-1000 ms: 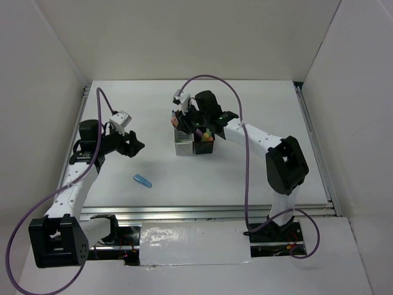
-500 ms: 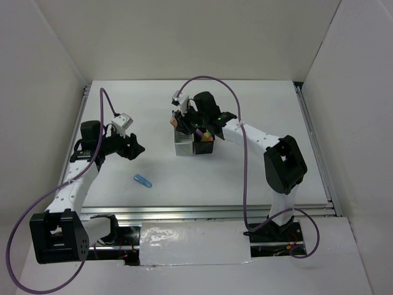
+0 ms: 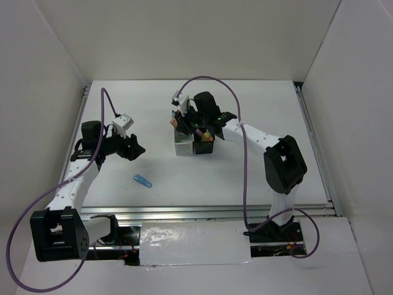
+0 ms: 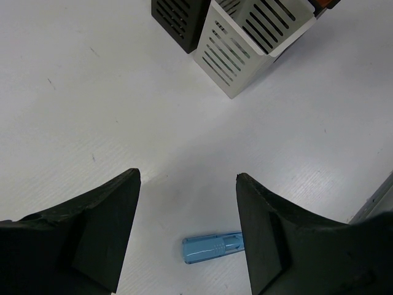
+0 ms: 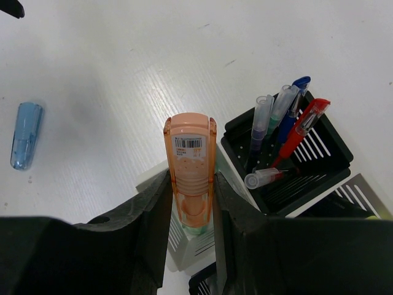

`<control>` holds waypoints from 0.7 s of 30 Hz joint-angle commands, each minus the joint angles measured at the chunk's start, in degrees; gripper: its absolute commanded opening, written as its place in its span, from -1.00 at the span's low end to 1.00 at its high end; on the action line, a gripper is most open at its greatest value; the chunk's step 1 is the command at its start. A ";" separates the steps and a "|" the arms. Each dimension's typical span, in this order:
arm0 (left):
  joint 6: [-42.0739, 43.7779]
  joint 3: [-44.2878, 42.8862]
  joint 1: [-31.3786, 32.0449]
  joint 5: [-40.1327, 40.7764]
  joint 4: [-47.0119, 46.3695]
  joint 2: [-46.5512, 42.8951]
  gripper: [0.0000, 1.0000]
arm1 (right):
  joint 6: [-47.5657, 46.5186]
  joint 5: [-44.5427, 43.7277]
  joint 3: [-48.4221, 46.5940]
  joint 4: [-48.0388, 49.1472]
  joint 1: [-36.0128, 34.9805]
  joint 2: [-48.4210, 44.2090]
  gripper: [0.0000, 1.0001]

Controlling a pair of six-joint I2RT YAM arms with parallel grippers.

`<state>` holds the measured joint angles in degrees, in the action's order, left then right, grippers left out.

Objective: Sort the stationery into containers
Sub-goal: Place the stationery in the storage box.

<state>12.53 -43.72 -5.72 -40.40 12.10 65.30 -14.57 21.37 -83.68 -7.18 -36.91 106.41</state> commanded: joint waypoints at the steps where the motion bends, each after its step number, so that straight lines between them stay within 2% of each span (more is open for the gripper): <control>1: 2.14 -1.89 -0.35 -1.78 -0.23 0.01 0.51 | -0.55 -0.80 -2.19 0.76 -0.71 1.08 -0.43; 14: 1.70 -1.89 -0.35 -2.22 -0.59 0.53 0.51 | -1.16 -1.68 -1.84 0.68 -1.06 0.99 -0.33; 17: 2.32 -1.89 -0.35 -2.40 -0.15 0.62 0.52 | -0.99 -1.77 -1.75 0.76 -1.06 0.90 0.07; 21: 2.93 -1.63 -0.35 -3.80 0.12 0.62 0.53 | -0.81 -1.77 -1.84 0.50 -1.33 0.56 0.26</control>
<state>13.56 -43.72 -5.74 -41.01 12.49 65.56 -15.31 20.10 -83.68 -7.46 -37.41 107.11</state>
